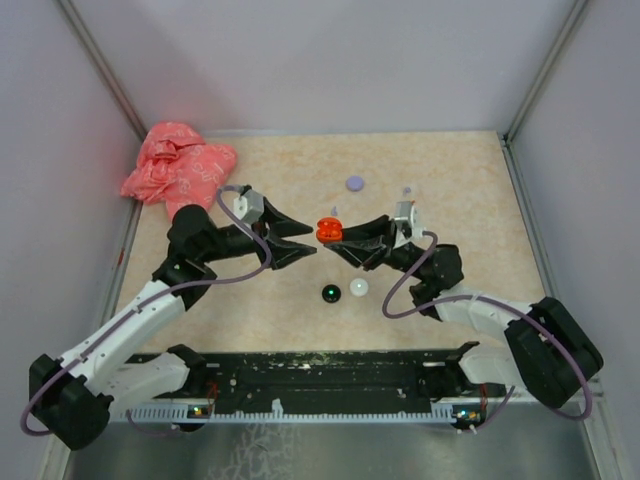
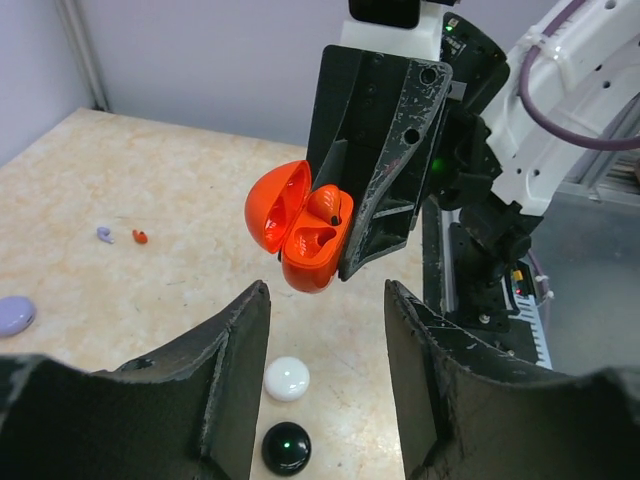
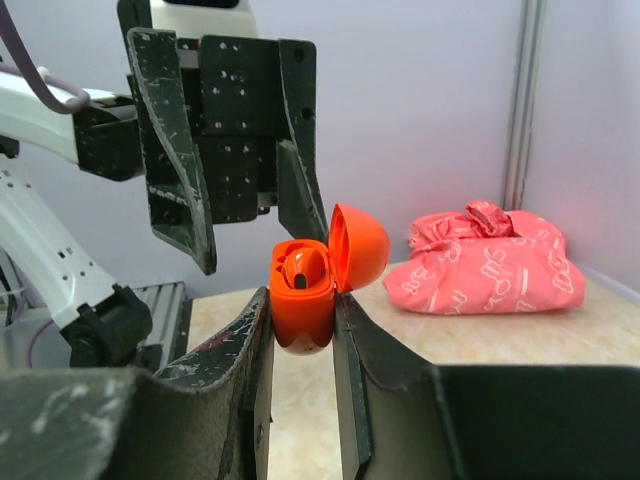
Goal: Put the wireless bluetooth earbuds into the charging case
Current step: Place the earbud in the charging case.
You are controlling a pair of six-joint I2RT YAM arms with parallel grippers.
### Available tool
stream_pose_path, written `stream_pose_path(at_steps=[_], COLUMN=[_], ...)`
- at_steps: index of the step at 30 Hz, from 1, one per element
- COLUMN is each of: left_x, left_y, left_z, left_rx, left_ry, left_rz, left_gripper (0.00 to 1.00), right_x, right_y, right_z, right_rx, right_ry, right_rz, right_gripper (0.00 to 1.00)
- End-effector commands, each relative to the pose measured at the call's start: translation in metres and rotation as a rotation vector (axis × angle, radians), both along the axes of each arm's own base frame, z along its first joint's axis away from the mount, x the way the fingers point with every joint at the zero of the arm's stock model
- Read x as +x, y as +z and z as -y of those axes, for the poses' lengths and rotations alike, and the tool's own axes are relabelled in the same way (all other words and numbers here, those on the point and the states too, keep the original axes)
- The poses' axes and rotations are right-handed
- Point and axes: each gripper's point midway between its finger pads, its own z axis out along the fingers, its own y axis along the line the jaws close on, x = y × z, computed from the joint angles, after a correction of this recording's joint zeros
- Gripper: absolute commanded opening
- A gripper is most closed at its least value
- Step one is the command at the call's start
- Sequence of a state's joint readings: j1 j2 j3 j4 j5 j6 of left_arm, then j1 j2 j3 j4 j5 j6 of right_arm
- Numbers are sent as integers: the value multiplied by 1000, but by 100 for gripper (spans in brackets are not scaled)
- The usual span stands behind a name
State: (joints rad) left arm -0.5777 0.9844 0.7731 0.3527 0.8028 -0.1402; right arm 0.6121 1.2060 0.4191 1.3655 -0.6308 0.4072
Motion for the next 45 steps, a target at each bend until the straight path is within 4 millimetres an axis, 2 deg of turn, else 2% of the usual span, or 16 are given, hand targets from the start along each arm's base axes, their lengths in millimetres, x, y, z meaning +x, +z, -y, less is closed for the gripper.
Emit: stream_pose_path(at_steps=[1,6,12,18,28,33,39,40,43,45], left_x=[-8,-5,-5,-5,-12,-14,-19,-21,-21,-20], left_y=[5,6,4,3,6,6,7,8,8,7], left_z=[3,3,6,7,8,8,9,9,8,7], left_rx=[-31,-42,-40,-48,-64,-65,-76,-78,-79,-72], left_ry=[-62,-45,-64,-72,-113,-124,-158,-164,-161,-150], left_rz=[6,-6,-27,-42,-31,-32,-39,-36,-25,-14], left_gripper=[54,53,46,33,23,31,30,27,1,0], right_x=[-13,-16,-19,-20,-22,-24,-28,-29,-30,-29], right_y=[39,39,40,40,33,31,28,28,27,27], right_z=[2,-4,-11,-15,-25,-29,-33,-34,-34,-32], right_rx=[104,110,113,115,91,75,62,61,60,56], right_ry=[67,105,128,132,172,203,256,267,275,265], right_rz=[94,99,105,108,105,102,97,98,95,95], right_gripper=[0,0,0,0,0,0,1,1,5,9])
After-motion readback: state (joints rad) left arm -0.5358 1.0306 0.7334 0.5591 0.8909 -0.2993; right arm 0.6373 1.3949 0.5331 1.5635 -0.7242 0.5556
